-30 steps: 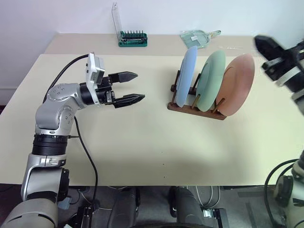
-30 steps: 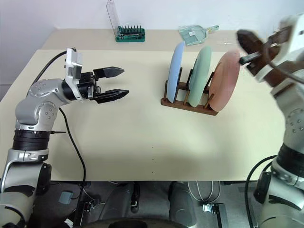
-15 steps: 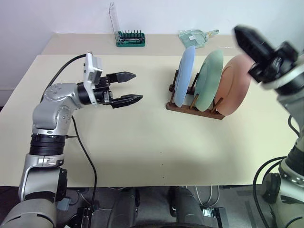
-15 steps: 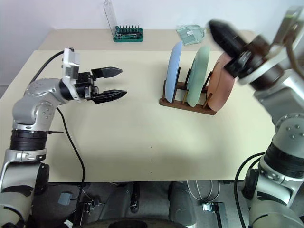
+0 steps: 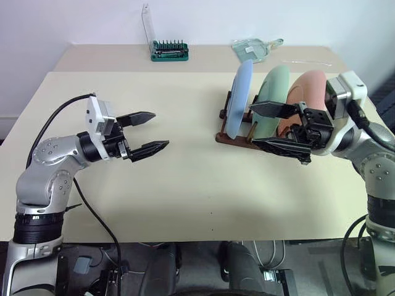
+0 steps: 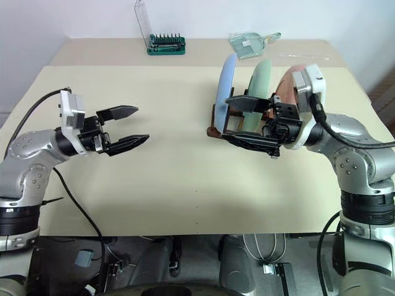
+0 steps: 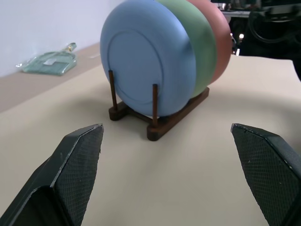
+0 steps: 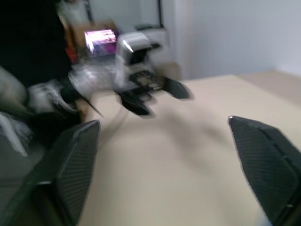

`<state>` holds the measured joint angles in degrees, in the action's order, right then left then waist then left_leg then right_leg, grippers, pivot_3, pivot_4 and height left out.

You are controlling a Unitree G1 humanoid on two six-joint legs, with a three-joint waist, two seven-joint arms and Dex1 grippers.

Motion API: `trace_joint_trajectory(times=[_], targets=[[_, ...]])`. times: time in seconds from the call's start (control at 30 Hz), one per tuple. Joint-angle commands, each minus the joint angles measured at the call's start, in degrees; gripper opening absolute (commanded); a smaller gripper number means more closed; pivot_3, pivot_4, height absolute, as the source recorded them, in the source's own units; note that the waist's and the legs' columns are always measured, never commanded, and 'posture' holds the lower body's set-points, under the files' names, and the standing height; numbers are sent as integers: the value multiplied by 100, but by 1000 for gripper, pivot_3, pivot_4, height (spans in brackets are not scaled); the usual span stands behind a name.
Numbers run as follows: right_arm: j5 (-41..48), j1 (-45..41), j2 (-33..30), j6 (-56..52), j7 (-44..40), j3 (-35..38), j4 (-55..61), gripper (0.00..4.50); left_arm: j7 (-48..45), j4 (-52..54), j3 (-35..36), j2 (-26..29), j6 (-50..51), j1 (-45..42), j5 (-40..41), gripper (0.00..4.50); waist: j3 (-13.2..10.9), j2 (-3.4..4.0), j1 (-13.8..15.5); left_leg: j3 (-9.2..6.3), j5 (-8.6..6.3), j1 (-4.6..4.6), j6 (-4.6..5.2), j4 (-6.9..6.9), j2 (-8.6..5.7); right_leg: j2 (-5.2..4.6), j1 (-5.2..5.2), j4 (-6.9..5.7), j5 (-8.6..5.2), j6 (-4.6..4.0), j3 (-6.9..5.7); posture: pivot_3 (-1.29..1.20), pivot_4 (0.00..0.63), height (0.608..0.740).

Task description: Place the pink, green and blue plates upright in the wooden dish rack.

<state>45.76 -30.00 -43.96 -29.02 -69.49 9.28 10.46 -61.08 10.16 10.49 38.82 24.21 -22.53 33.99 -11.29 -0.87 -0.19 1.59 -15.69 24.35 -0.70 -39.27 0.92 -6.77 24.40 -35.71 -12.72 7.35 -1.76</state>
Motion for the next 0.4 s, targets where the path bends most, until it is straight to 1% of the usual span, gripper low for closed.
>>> trace_joint_trajectory(times=[0.03,0.17,0.27,0.4], targets=[[-663,138,-98,843,-185,51,-206,4441,-85,74,-35,38,-325,18,-108,4500,0,0,2,1,0,0,0,0,0,0,0,0,0,0,0,0,150,724],[-1242,496,-202,1607,-227,227,-394,4441,-84,-17,-222,-87,-495,20,-232,4500,0,0,25,3,1,-1,-1,0,0,0,0,-1,0,0,0,0,150,724],[-1254,640,-292,1610,-192,322,-322,4441,-102,-110,-218,-110,-615,40,-256,4500,0,0,50,4,1,-1,-1,0,0,0,1,-1,0,0,1,0,150,724],[-1328,463,-279,1613,-118,189,-435,4441,-42,-196,-268,-150,-750,69,-346,4500,0,0,46,4,2,-6,-3,0,1,0,0,-4,0,0,1,0,150,724]])
